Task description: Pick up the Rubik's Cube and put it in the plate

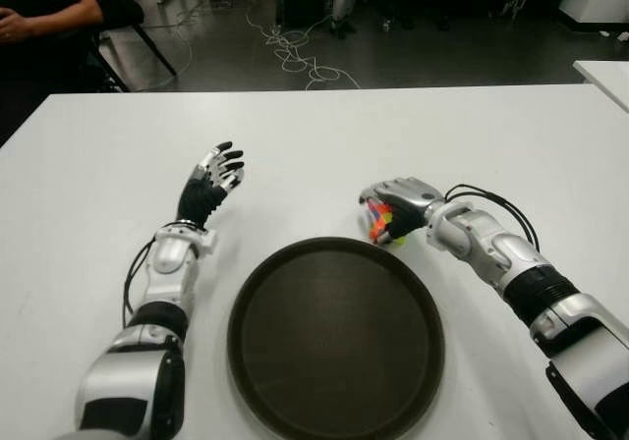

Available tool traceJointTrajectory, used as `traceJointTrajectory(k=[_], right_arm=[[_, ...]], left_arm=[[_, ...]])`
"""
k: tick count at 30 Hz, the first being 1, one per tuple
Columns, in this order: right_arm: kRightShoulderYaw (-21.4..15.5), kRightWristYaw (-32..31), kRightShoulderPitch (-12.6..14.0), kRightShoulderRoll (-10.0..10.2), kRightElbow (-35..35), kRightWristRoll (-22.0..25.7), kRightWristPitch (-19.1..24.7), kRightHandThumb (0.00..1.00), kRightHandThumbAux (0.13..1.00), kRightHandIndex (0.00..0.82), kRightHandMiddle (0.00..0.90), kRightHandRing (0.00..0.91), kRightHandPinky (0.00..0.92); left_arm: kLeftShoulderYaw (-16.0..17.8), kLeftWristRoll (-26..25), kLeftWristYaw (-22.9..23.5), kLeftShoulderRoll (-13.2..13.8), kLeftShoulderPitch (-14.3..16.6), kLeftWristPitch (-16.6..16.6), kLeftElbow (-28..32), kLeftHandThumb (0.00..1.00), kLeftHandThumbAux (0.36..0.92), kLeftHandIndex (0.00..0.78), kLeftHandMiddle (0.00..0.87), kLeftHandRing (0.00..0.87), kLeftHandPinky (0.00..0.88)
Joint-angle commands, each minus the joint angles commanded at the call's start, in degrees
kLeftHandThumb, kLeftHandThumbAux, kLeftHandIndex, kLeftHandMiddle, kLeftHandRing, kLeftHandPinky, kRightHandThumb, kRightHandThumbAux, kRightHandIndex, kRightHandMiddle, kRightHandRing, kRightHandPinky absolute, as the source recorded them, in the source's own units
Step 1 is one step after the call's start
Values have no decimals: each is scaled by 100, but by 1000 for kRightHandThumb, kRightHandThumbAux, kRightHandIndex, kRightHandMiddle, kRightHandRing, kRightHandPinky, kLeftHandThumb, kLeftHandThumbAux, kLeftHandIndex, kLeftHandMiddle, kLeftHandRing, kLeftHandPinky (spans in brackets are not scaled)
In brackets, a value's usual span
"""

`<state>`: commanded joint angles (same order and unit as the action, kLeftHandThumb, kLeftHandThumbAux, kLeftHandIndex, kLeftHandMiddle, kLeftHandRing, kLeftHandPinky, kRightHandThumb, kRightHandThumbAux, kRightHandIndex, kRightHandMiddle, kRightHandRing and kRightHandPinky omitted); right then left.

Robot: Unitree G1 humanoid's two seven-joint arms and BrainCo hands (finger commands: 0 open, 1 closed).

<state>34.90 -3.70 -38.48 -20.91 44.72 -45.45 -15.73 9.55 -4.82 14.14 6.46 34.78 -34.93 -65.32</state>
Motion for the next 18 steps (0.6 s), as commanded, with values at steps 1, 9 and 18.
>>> traceJointTrajectory(k=[1, 9, 18], right_arm=[[7, 10, -7, 3, 17, -7, -4, 676, 732, 413, 523, 541, 554], [6, -13, -14, 8, -12, -19, 73, 690, 734, 420, 580, 588, 574], [3, 21, -33, 16, 32, -11, 96, 690, 736, 418, 587, 598, 566]], left_arm=[[3, -3, 6, -1, 1, -1, -2, 55, 677, 135, 209, 177, 137], [-4, 42, -16, -1, -17, -60, 25, 47, 678, 134, 207, 175, 129], [10, 33, -30, -10, -20, -50, 48, 58, 679, 139, 213, 180, 141]])
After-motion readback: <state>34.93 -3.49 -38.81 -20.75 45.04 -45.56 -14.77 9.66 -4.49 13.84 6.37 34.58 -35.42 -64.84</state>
